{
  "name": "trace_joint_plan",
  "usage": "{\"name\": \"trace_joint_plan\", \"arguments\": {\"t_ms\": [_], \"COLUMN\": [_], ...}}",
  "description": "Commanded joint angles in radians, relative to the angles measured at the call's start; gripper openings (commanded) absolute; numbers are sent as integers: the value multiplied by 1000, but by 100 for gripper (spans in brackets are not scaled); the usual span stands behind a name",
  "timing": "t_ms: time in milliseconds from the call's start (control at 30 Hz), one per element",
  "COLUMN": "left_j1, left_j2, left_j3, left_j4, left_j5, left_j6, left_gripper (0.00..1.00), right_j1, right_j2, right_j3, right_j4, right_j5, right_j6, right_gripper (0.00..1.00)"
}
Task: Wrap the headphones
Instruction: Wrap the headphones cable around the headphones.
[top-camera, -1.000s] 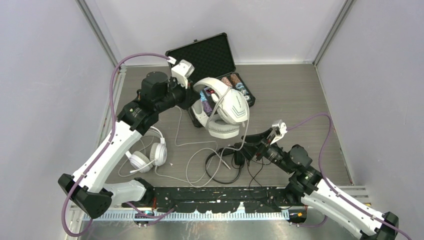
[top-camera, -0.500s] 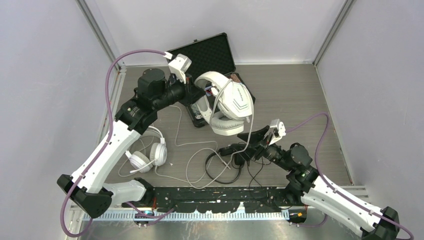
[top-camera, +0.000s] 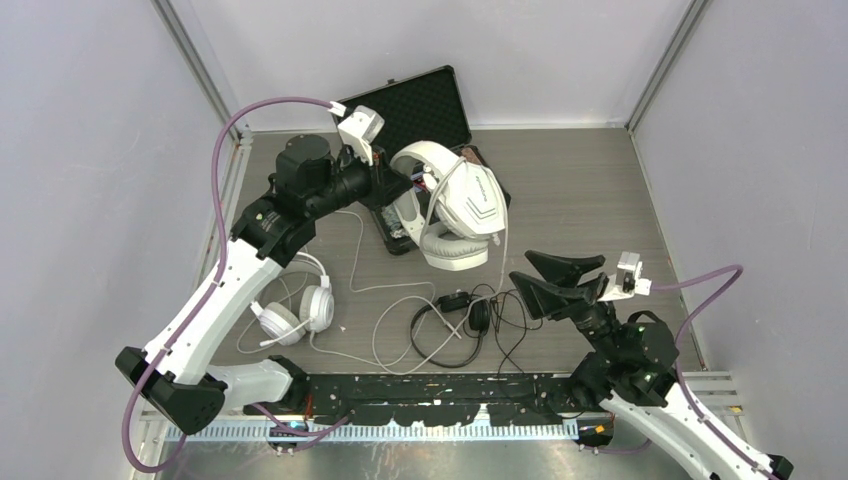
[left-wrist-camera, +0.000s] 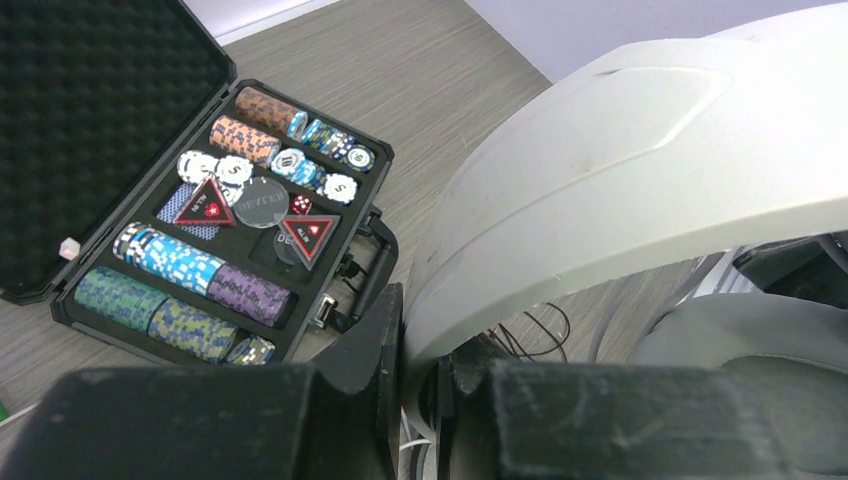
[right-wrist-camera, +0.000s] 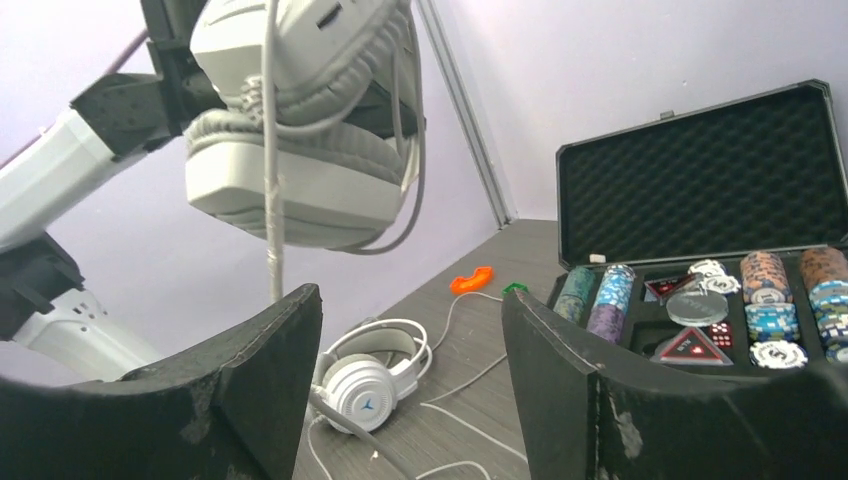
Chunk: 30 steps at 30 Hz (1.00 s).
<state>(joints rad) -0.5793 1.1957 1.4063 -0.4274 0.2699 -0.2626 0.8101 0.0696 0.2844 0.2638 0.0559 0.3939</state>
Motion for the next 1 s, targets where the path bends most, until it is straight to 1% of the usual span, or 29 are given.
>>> {"name": "trace_joint_plan", "arguments": {"t_ms": [0, 133, 200, 333, 400, 433, 467, 500, 567, 600, 700, 800, 900, 967], "left_j1": [6, 6, 6, 7, 7, 7, 7, 7, 6, 7, 8, 6, 6, 6], "left_j2": [-25, -23, -22, -22, -22, -23, -27, -36, -59, -73, -125, -163, -179, -183], "left_j3": [43, 40, 38, 30, 27, 24, 17, 3, -52, -84, -196, -268, -295, -304], "left_j4": [121, 122, 122, 118, 112, 108, 108, 110, 121, 129, 176, 180, 154, 143], "left_j5": [35, 37, 37, 37, 40, 46, 56, 71, 108, 131, 199, 218, 240, 225], "left_j6": [-41, -40, -38, -34, -25, -16, 3, 29, 109, 153, 293, 412, 492, 509], "left_gripper": [0, 0, 0, 0, 0, 0, 0, 0, 0, 0, 0, 0, 0, 0], "right_j1": [1, 1, 1, 1, 2, 2, 1, 1, 1, 1, 1, 1, 1, 1], "right_j2": [46, 163, 218, 288, 315, 323, 326, 327, 332, 339, 383, 442, 511, 555], "right_j3": [109, 186, 212, 235, 251, 260, 272, 287, 335, 365, 479, 576, 642, 683], "right_j4": [-11, 22, 43, 64, 45, 37, 29, 18, -13, -35, -140, -234, -281, -318], "right_j5": [-86, -236, -281, -298, -275, -258, -238, -204, -159, -154, -155, -148, -157, -160], "right_j6": [-12, 42, 64, 72, 66, 63, 58, 55, 54, 50, 35, 37, 46, 50], "right_gripper": [71, 71, 71, 71, 65, 60, 50, 30, 4, 1, 0, 0, 0, 0]}}
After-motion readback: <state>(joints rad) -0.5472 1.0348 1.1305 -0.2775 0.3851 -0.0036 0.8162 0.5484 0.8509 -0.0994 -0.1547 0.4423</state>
